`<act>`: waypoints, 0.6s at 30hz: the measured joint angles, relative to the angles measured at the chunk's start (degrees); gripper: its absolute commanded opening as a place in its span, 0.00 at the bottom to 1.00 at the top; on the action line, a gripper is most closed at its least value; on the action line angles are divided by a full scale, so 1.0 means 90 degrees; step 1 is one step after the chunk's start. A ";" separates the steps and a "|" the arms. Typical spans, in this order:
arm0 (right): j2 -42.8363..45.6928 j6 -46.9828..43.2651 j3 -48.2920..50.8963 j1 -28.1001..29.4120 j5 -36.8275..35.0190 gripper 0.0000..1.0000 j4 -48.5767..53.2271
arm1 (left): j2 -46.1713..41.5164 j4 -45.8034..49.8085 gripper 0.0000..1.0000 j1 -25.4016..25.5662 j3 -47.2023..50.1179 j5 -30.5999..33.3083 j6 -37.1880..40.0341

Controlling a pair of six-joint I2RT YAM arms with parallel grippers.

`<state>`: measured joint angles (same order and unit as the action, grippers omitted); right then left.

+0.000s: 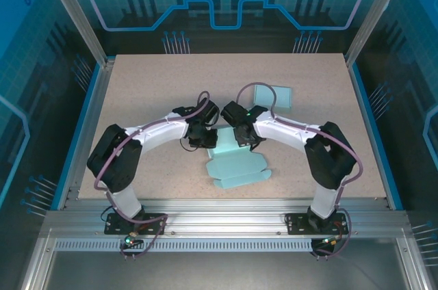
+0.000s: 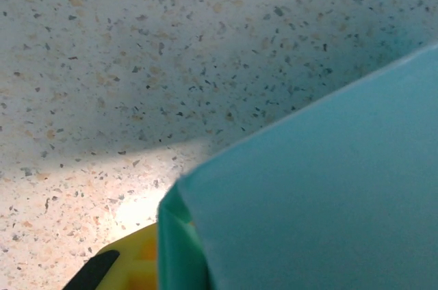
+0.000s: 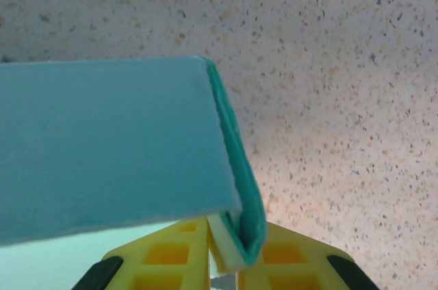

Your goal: Fold the paper box

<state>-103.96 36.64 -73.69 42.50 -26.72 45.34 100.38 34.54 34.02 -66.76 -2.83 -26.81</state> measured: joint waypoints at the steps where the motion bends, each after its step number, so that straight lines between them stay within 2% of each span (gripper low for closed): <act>1: -0.0112 0.0000 -0.0095 0.0007 -0.0078 0.16 0.0010 | 0.0083 0.0068 0.13 -0.0032 -0.0070 -0.0053 0.0012; 3: -0.0250 0.0000 -0.0219 0.0022 -0.0219 0.19 0.0036 | 0.0192 0.0160 0.14 -0.0080 -0.0192 -0.0131 0.0017; 4: -0.0304 -0.0002 -0.0262 0.0027 -0.0291 0.24 0.0056 | 0.0240 0.0204 0.13 -0.0104 -0.0253 -0.0165 0.0019; 6: -0.0420 -0.0027 -0.0306 0.0029 -0.0398 0.28 0.0080 | 0.0313 0.0277 0.13 -0.0146 -0.0350 -0.0219 0.0034; 18: -0.0687 -0.0194 -0.0289 0.0024 -0.0483 0.28 -0.0165 | 0.0478 0.0396 0.12 -0.0335 -0.0512 -0.0413 0.0211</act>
<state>-110.15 34.89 -76.29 42.72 -31.07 43.86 104.68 38.11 31.00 -71.37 -6.55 -24.91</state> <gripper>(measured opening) 0.290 0.135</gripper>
